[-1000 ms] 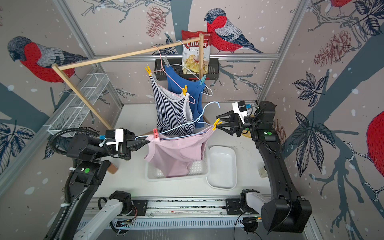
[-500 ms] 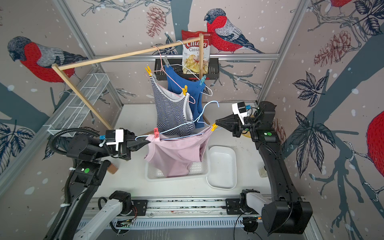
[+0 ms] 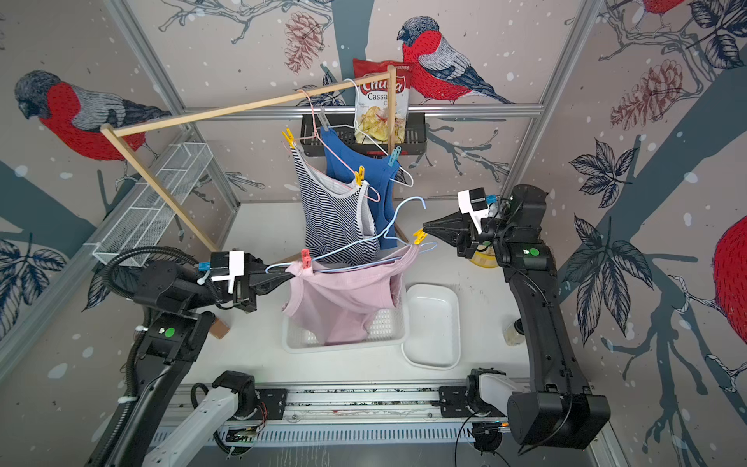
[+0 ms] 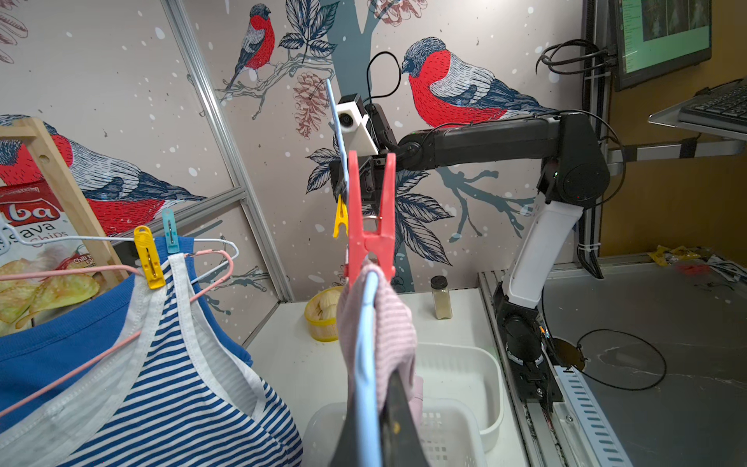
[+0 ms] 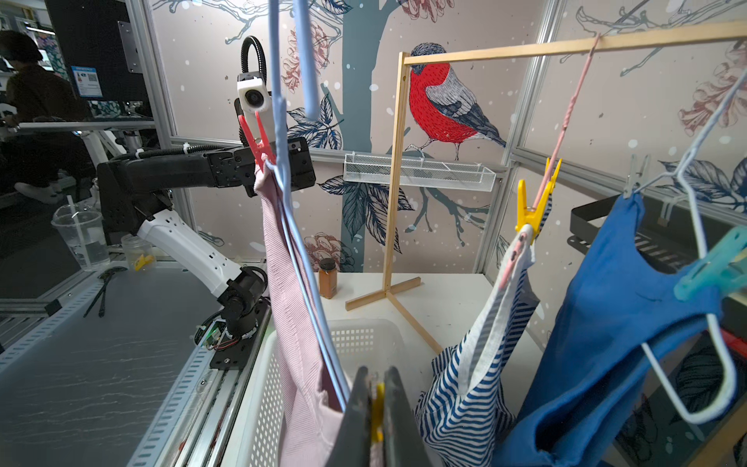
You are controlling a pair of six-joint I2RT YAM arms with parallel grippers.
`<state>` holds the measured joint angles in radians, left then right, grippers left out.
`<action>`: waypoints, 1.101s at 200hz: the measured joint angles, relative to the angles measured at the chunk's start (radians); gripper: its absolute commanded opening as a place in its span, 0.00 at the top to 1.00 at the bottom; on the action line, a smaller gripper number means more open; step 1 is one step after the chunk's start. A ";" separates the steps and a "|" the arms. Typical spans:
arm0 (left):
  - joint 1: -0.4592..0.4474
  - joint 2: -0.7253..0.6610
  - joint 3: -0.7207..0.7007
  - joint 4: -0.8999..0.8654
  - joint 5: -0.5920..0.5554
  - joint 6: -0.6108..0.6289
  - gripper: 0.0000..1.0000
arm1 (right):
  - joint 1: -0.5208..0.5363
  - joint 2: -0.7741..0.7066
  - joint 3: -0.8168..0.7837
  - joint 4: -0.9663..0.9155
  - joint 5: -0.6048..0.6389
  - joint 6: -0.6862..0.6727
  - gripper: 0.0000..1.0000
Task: Remove the clothespins securing tank tops to the hanger
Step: Remove the clothespin from the hanger, then place the clothespin in the storage box.
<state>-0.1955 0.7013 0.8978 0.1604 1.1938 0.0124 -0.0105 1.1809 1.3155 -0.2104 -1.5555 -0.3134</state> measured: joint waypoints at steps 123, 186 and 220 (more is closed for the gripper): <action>-0.001 -0.041 -0.156 0.260 -0.197 -0.201 1.00 | 0.084 -0.209 -0.187 0.175 0.364 0.348 1.00; -0.002 -0.087 -0.167 0.248 -0.198 -0.195 1.00 | 0.227 -0.350 -0.277 0.134 0.687 0.420 1.00; -0.002 -0.098 -0.151 0.184 -0.201 -0.149 1.00 | 0.299 -0.410 -0.373 0.111 0.764 0.478 1.00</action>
<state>-0.1970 0.6033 0.7464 0.3447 0.9924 -0.1368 0.2890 0.7708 0.9428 -0.0998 -0.7914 0.1650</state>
